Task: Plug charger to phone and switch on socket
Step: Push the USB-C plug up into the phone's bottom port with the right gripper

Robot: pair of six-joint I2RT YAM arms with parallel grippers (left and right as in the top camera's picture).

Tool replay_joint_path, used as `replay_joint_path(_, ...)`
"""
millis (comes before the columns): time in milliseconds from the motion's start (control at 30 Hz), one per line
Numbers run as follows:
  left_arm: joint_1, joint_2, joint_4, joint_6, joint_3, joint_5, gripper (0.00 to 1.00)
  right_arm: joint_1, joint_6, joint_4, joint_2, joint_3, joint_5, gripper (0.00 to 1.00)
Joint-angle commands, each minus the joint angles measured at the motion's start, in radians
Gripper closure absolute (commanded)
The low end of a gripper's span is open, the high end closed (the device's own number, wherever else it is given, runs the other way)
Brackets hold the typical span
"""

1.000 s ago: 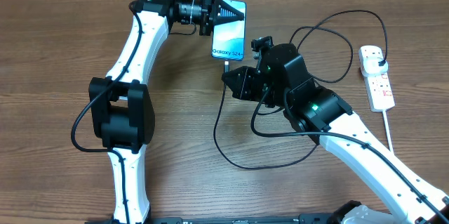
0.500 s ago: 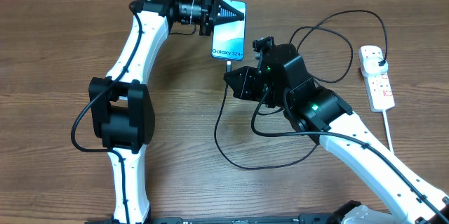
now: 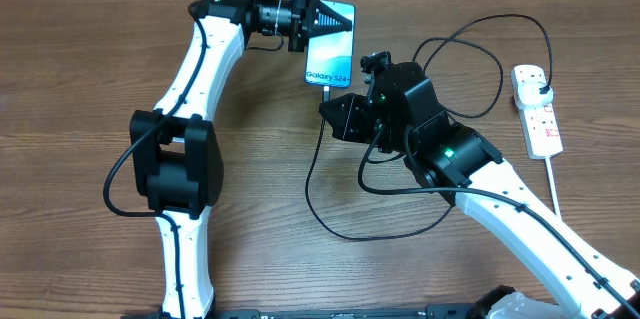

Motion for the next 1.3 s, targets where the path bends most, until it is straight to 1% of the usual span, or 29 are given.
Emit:
replay_joint_path(0, -0.009, -0.032, 0.005, -0.003, 0.019, 0.05, 0.96, -0.002, -0.01, 0.005, -0.023, -0.003, 0.01, 0.96)
replay_joint_path(367, -0.009, -0.032, 0.009, -0.003, 0.019, 0.084, 0.96, -0.017, 0.02, 0.002, -0.023, -0.003, 0.006, 0.96)
replay_joint_path(567, -0.009, -0.032, 0.01, -0.002, 0.019, 0.084, 0.96, -0.047, 0.02, -0.001, -0.023, -0.003, -0.021, 0.96)
replay_joint_path(867, -0.009, -0.032, 0.012, -0.003, 0.019, 0.084, 0.96, -0.047, 0.02, 0.0, -0.023, -0.003, -0.02, 0.96)
replay_joint_path(1267, -0.011, -0.032, 0.011, -0.003, 0.019, 0.084, 0.96, -0.047, 0.024, 0.045, -0.016, -0.003, -0.019, 0.96)
